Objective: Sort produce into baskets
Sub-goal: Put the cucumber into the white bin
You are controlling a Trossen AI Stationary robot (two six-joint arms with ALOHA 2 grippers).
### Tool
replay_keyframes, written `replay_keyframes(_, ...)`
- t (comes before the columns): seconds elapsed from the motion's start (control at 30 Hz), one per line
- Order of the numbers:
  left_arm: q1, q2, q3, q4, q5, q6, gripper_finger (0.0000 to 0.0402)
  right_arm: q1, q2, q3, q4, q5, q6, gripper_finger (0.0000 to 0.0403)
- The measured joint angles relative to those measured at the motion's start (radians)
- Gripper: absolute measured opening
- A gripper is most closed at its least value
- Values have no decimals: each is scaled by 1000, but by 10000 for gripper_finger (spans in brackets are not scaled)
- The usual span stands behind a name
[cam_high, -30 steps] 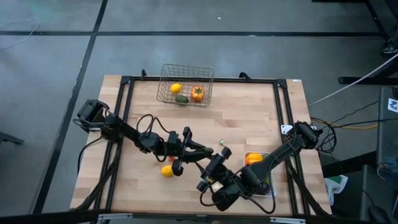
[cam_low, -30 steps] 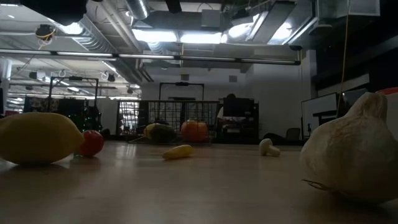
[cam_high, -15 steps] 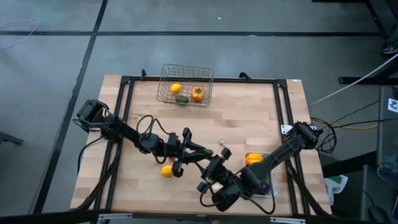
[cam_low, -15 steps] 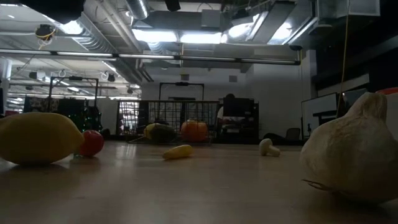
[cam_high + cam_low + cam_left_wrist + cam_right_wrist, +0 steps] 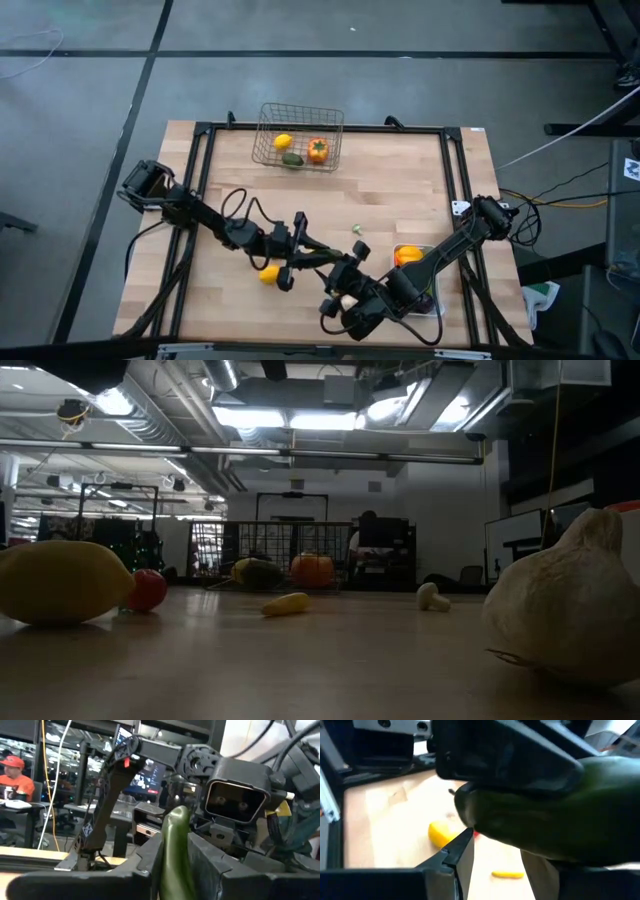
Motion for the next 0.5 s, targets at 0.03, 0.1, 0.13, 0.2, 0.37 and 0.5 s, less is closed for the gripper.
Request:
replay_keyframes(0.03,-2,0,0,-9,1,1,74,0,0,0,-2,-17,0,156)
replay_keyframes(0.1,-5,0,0,-23,1,-2,68,0,0,0,-8,-44,1,156)
replay_keyframes(0.13,-5,0,0,-32,1,-6,65,0,0,0,-16,-54,4,156)
replay_keyframes(0.2,-5,1,0,-45,2,-11,62,0,0,0,-37,-67,24,156)
replay_keyframes(0.37,-4,2,0,-50,-1,-11,59,-1,0,0,-62,-71,53,156)
replay_keyframes(0.5,-4,2,-1,-51,-1,-11,58,-1,0,0,-65,-71,53,156)
